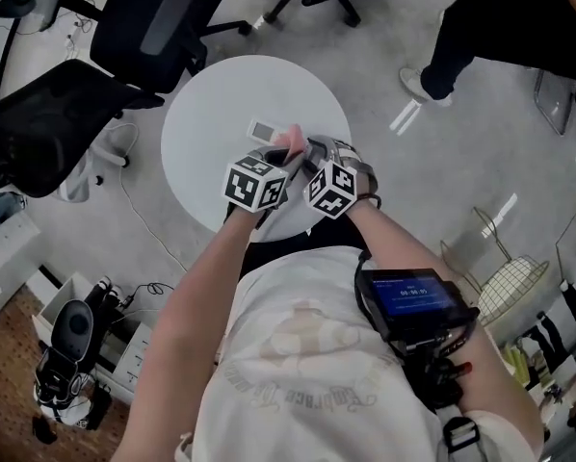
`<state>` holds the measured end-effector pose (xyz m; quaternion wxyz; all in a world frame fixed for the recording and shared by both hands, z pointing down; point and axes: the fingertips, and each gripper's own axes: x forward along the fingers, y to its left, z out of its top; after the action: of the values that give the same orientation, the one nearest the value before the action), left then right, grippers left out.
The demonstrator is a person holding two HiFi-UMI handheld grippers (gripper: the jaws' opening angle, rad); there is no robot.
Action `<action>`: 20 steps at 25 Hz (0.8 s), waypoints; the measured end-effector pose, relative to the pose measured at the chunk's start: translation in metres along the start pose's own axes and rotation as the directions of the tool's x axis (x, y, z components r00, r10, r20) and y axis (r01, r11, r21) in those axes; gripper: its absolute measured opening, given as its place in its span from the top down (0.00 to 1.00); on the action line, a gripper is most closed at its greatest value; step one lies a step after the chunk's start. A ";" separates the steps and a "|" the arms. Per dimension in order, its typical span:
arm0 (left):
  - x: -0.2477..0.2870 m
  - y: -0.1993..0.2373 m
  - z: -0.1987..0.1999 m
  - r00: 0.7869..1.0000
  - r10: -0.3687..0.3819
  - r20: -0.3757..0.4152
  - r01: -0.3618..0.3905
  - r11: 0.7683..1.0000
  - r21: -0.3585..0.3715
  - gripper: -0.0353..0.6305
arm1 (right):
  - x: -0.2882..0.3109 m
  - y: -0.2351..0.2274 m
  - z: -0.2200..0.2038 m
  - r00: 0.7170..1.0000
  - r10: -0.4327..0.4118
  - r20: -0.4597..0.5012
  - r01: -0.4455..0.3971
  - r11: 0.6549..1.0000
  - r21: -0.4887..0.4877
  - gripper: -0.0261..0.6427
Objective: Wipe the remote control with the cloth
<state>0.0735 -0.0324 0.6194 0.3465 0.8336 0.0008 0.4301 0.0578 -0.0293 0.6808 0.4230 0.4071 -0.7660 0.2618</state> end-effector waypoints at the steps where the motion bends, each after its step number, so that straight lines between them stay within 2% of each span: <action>1: 0.006 -0.002 0.001 1.000 -0.021 -0.020 0.021 1.000 -0.004 0.90 | 0.000 -0.001 0.001 1.000 0.002 0.004 -0.002 1.000 0.000 0.63; 4: 0.021 -0.004 0.001 0.994 -0.068 -0.080 0.067 0.997 -0.025 0.90 | 0.001 -0.002 0.003 1.000 0.009 0.017 -0.009 1.000 -0.007 0.63; 7: 0.030 -0.001 -0.007 0.987 -0.088 -0.133 0.081 0.995 -0.058 0.90 | 0.003 0.001 0.003 1.000 0.012 0.021 -0.012 1.000 -0.017 0.63; 9: 0.034 0.001 -0.010 0.984 -0.099 -0.150 0.086 0.992 -0.094 0.90 | 0.002 0.003 0.002 1.000 0.015 0.022 -0.014 1.000 -0.019 0.64; 11: 0.035 0.003 -0.009 0.983 -0.100 -0.156 0.085 0.991 -0.099 0.91 | 0.002 0.003 0.001 1.000 0.016 0.027 -0.016 1.000 -0.017 0.64; 15: 0.033 0.010 -0.009 0.984 -0.036 -0.173 0.031 0.999 -0.032 0.91 | 0.001 0.003 0.001 0.999 0.021 0.033 -0.021 1.000 -0.009 0.64; 20: 0.027 0.022 -0.006 0.988 0.029 -0.149 -0.032 0.999 -0.015 0.91 | 0.002 0.002 0.000 0.999 0.024 0.030 -0.024 1.000 -0.002 0.65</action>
<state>0.0801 -0.0379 0.6540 0.3460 0.7962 0.0102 0.4962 0.0561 -0.0289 0.6823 0.4087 0.4013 -0.7773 0.2601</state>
